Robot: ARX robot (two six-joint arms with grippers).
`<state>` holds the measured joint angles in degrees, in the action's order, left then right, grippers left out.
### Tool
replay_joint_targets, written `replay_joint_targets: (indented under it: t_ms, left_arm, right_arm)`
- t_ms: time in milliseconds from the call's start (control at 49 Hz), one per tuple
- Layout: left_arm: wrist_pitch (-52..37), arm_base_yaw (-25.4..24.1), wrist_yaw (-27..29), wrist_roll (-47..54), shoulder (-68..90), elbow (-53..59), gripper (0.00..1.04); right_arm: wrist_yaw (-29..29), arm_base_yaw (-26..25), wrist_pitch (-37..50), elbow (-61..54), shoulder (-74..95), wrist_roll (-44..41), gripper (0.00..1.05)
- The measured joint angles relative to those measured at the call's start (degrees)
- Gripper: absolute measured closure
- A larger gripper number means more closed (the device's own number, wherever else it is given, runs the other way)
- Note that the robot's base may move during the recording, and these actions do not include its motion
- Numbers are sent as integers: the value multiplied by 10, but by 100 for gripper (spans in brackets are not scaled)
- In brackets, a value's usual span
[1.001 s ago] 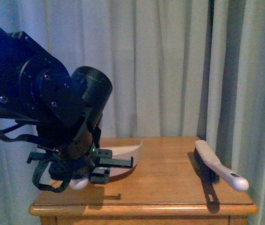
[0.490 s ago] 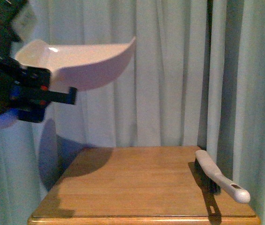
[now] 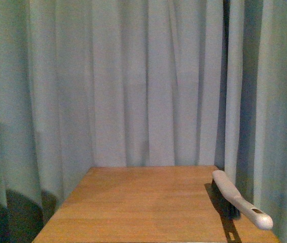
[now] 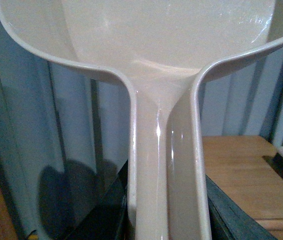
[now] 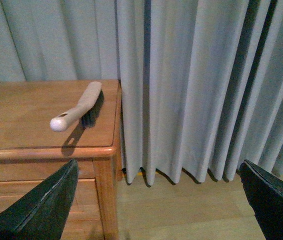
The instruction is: Clean up trash
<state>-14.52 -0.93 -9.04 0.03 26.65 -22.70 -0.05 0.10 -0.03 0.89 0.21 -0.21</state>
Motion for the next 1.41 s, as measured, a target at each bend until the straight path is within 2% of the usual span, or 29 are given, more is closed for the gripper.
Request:
replay_joint_targets:
  t_ms: [61, 123, 163, 266, 409, 429, 470, 490, 572, 715, 878, 1083, 1226, 1410]
  left_arm:
    - [28, -46, -56, -27, -57, 17, 78]
    - [19, -104, -121, -60, -103, 36, 78]
    - [7, -124, -134, -77, -108, 41, 78]
    - [-11, -140, -130, -105, -111, 59, 78]
    - [-5, -113, -104, -106, -119, 68, 78]
    - [-5, -112, -104, -105, -120, 68, 78]
    - [-5, -111, -104, -104, -121, 68, 78]
    - [-5, -111, -104, -104, -121, 68, 78]
    - [-5, -111, -103, -104, -121, 68, 78]
    - [-5, -111, -103, -104, -121, 68, 78]
    - [-5, -111, -103, -104, -121, 68, 78]
    - [-5, -111, -103, -104, -121, 68, 78]
    - [-5, -111, -103, -104, -121, 68, 78]
    - [-5, -111, -103, -104, -121, 68, 78]
  right_arm:
    - [0, 0, 0, 0, 0, 0, 7]
    - [0, 0, 0, 0, 0, 0, 7]
    - [0, 0, 0, 0, 0, 0, 7]
    - [0, 0, 0, 0, 0, 0, 7]
    - [0, 0, 0, 0, 0, 0, 7]
    - [9, 2, -2, 1, 2, -2, 7]
    - [128, 41, -67, 23, 37, -18, 7]
    - [163, 53, -83, 29, 53, -21, 7]
    - [214, 88, -90, 42, 121, -25, 7]
    - [191, 128, -28, 122, 281, -13, 7]
    - [134, 129, -46, 252, 453, 25, 7]
    - [72, 133, -112, 451, 664, 72, 7]
    - [68, 146, -162, 600, 810, 101, 7]
    - [66, 158, -216, 700, 919, 146, 7]
